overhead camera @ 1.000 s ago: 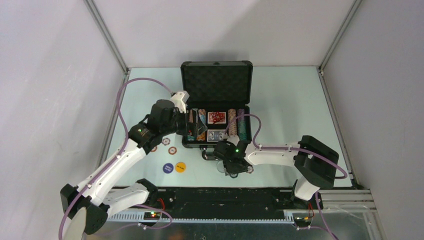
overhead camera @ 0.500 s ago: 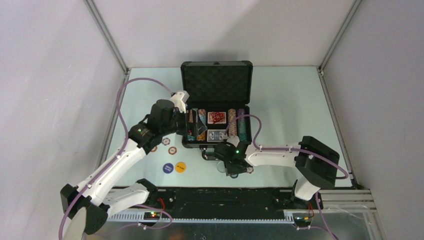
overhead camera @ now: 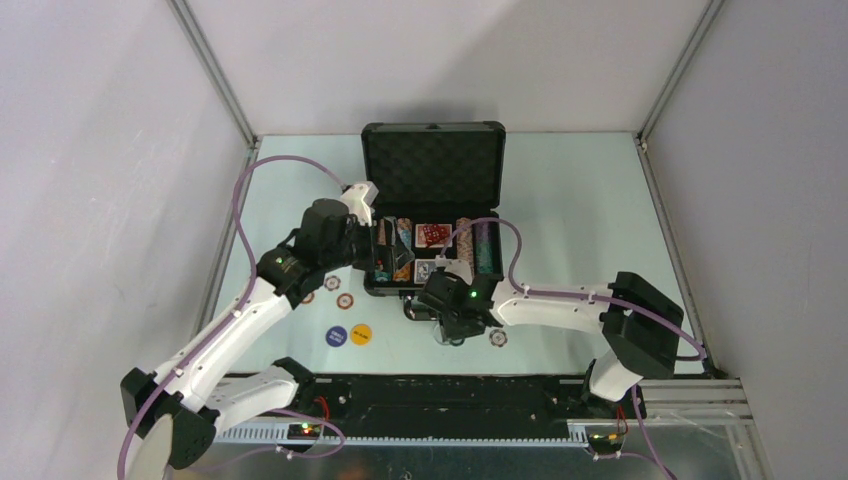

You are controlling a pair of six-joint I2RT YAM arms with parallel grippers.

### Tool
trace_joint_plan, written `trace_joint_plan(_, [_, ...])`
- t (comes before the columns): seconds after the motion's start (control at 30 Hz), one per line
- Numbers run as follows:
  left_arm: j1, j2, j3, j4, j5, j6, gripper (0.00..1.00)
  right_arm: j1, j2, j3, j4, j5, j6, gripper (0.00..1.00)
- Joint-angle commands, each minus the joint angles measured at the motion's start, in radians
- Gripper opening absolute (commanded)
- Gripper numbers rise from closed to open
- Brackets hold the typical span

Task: Pack up texas hold em set

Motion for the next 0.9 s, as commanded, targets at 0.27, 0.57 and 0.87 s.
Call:
trace_joint_plan(0.27, [0.008,-0.023,-0.001,0.012,0.009,-0.002,0.95,0.002,0.069,0.037,0.017,0.015,-0.02,0.44])
trace_joint_plan(0.57, [0.008,-0.025,-0.004,0.012,0.011,-0.002,0.96,0.004,0.09,0.038,0.066,0.009,-0.026,0.45])
trace_joint_plan(0.87, [0.008,-0.027,-0.006,0.012,0.008,-0.003,0.95,0.015,0.114,0.038,0.062,-0.001,-0.025,0.45])
